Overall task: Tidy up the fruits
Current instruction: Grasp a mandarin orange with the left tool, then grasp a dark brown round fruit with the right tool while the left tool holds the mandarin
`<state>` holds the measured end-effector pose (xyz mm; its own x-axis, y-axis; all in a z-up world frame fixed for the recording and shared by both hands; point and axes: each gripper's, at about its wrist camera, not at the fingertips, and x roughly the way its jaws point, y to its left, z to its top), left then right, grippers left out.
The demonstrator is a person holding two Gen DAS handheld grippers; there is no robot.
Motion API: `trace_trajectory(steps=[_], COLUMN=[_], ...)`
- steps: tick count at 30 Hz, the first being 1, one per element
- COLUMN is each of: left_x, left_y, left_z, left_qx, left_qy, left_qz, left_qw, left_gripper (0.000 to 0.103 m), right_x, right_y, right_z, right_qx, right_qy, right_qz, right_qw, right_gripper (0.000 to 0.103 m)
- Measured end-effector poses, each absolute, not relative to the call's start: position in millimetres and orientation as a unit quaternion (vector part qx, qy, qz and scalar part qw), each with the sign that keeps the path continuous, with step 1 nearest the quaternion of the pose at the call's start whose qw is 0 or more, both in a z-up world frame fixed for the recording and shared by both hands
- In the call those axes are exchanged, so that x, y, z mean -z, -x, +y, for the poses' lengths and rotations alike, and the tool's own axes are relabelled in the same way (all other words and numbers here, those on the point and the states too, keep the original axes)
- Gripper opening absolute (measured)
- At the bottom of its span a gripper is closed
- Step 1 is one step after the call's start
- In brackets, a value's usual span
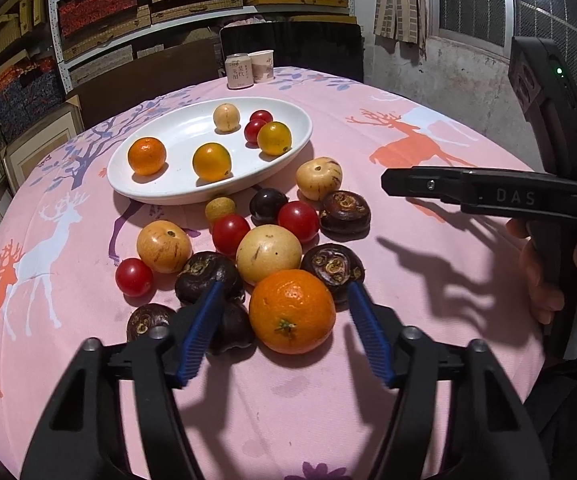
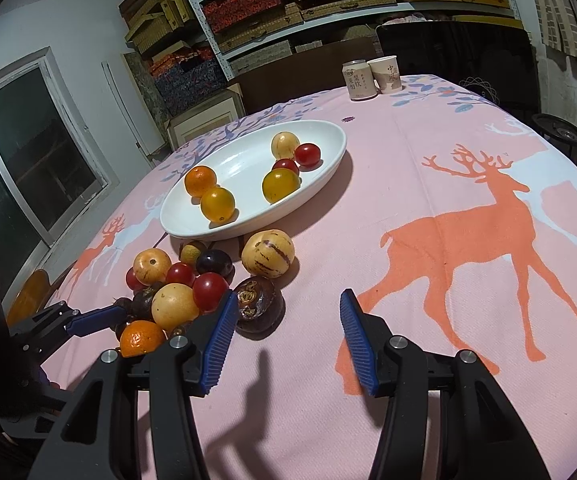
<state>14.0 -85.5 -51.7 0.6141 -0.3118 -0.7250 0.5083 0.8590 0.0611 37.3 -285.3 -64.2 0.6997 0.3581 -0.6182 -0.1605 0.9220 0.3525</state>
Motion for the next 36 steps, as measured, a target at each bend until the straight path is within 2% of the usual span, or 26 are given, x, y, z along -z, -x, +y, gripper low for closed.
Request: trace_trajectory(steps=[1, 8, 11, 17, 21, 29, 36], left_x=[53.3, 64.3, 62.8, 55.9, 30.1, 21.3, 26.1], left_y=[-14.9, -11.4, -7.5, -4.0, 4.2, 5.0, 7.5], left_z=[-88.7, -98.7, -95.3, -84.6, -67.5, -40.8, -32.8], left_qx=[0.229, 0.223, 0.227, 0.233, 0.233, 0.215, 0.215], left_qy=[-0.138, -0.182, -0.181, -0.144, -0.112, -0.083, -0.075], left_qz=[0.377, 0.381, 0.382, 0.386, 0.355, 0.361, 0.367], left_qw=[0.887, 0.879, 0.877, 0.881, 0.899, 0.904, 0.902], left_gripper=[0.045, 0.048, 0.045, 0.044, 0.044, 0.044, 0.044], right_x=[64.2, 63.4, 62.9, 63.2, 64.4, 63.4, 67.5], right_y=[-37.2, -36.9, -37.0, -37.1, -37.6, -49.7, -65.8], right_z=[-285.5, -287.4, -288.7, -288.5, -286.4, -244.7, -220.4], right_qx=[-0.142, -0.144, -0.146, -0.15, -0.151, -0.127, -0.132], right_qy=[-0.137, -0.143, -0.147, -0.149, -0.145, -0.03, 0.016], right_qz=[0.36, 0.359, 0.358, 0.358, 0.361, 0.406, 0.434], right_qw=[0.912, 0.911, 0.911, 0.91, 0.909, 0.904, 0.891], right_gripper=[0.053, 0.053, 0.053, 0.053, 0.053, 0.053, 0.053])
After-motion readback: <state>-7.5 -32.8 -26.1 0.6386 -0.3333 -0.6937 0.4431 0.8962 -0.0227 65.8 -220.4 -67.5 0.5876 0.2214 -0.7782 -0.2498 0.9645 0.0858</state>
